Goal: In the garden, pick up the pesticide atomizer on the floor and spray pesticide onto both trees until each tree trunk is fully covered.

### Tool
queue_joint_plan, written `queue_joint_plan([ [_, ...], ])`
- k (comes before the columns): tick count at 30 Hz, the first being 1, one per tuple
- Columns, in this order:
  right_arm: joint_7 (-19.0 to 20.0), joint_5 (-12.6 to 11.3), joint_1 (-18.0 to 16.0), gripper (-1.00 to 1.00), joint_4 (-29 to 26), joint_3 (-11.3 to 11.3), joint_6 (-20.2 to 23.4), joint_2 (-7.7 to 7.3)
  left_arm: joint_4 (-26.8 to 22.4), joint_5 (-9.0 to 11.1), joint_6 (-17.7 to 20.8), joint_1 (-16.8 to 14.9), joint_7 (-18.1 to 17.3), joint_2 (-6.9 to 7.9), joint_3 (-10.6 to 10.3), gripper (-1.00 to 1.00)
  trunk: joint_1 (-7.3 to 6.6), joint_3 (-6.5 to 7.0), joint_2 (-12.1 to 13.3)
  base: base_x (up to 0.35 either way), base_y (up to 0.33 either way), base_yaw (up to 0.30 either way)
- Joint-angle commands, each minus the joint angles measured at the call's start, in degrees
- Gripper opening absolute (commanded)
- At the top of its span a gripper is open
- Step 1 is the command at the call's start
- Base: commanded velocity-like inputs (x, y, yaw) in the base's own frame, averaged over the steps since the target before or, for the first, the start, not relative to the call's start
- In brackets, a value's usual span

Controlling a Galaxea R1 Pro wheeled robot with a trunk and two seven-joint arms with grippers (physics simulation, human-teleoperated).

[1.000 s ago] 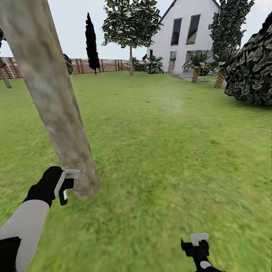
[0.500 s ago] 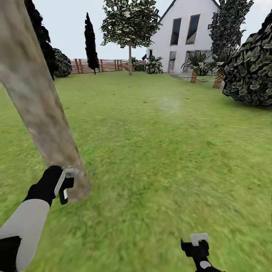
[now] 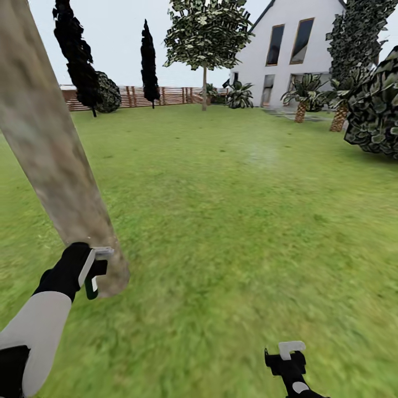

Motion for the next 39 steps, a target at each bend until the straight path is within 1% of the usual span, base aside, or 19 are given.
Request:
queue_joint_plan([
  [1, -0.1, -0.5, 0.0, 1.00, 0.0, 0.5, -0.1, -0.01, 0.0, -0.4, 0.2, -0.1, -0.1, -0.04, 0.1, -1.00, 0.01, -0.05, 0.0, 0.167, -0.253, 0.276],
  [16, -0.1, -0.5, 0.0, 1.00, 0.0, 0.5, -0.1, 0.07, 0.1, -0.3, 0.2, 0.2, -0.1, -0.38, 0.1, -1.00, 0.01, -0.05, 0.0, 0.198, -0.225, 0.275],
  [19, -0.1, -0.5, 0.0, 1.00, 0.0, 0.5, -0.1, 0.07, 0.1, -0.3, 0.2, 0.2, -0.1, -0.39, 0.0, -1.00, 0.01, -0.05, 0.0, 0.154, -0.225, 0.023],
  [28, -0.1, -0.5, 0.0, 1.00, 0.0, 0.5, -0.1, 0.07, 0.1, -0.3, 0.2, 0.2, -0.1, -0.36, 0.0, -1.00, 0.01, -0.05, 0.0, 0.008, -0.271, 0.005],
  [33, -0.1, -0.5, 0.0, 1.00, 0.0, 0.5, -0.1, 0.07, 0.1, -0.3, 0.2, 0.2, -0.1, 0.22, 0.1, -1.00, 0.01, -0.05, 0.0, 0.040, -0.273, 0.228],
  [39, -0.1, -0.5, 0.0, 1.00, 0.0, 0.5, -0.1, 0.07, 0.2, -0.4, 0.1, 0.7, -0.1, 0.28, 0.0, -1.00, 0.01, -0.05, 0.0, 0.175, -0.241, 0.276],
])
